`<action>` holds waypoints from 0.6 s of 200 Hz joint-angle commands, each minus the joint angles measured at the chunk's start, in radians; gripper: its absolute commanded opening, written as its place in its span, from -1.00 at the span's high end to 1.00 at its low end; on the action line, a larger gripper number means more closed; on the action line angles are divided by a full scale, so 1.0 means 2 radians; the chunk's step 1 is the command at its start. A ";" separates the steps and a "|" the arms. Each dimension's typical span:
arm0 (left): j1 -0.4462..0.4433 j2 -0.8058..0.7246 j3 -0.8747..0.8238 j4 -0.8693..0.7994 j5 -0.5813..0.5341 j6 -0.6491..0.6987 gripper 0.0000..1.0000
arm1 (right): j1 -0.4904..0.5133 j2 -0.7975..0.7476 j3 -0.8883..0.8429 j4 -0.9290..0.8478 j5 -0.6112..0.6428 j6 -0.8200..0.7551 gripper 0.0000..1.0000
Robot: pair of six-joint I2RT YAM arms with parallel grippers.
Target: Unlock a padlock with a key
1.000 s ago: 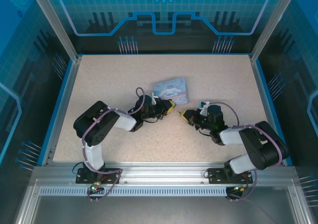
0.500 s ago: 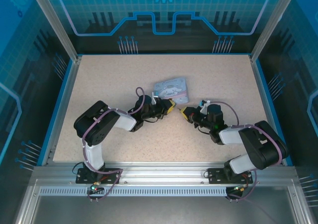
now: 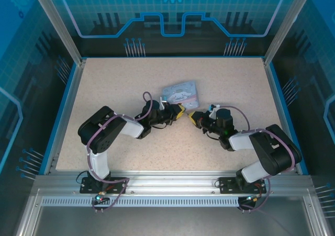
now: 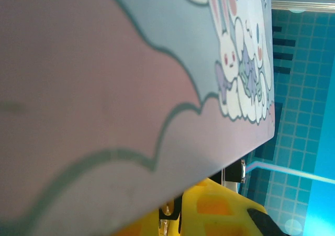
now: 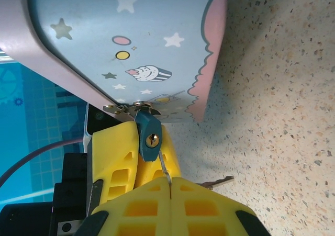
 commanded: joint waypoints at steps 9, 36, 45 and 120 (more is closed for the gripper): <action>0.002 0.004 0.000 0.046 0.016 -0.008 1.00 | 0.007 0.011 0.015 0.017 0.011 0.004 1.00; 0.001 0.006 0.000 0.047 0.017 -0.008 1.00 | 0.007 0.014 0.018 0.018 0.011 0.004 1.00; 0.001 0.006 -0.001 0.049 0.016 -0.009 1.00 | 0.007 0.014 0.019 0.017 0.011 0.004 1.00; -0.002 0.007 -0.004 0.054 0.016 -0.009 1.00 | 0.006 0.017 0.022 0.015 0.012 0.002 1.00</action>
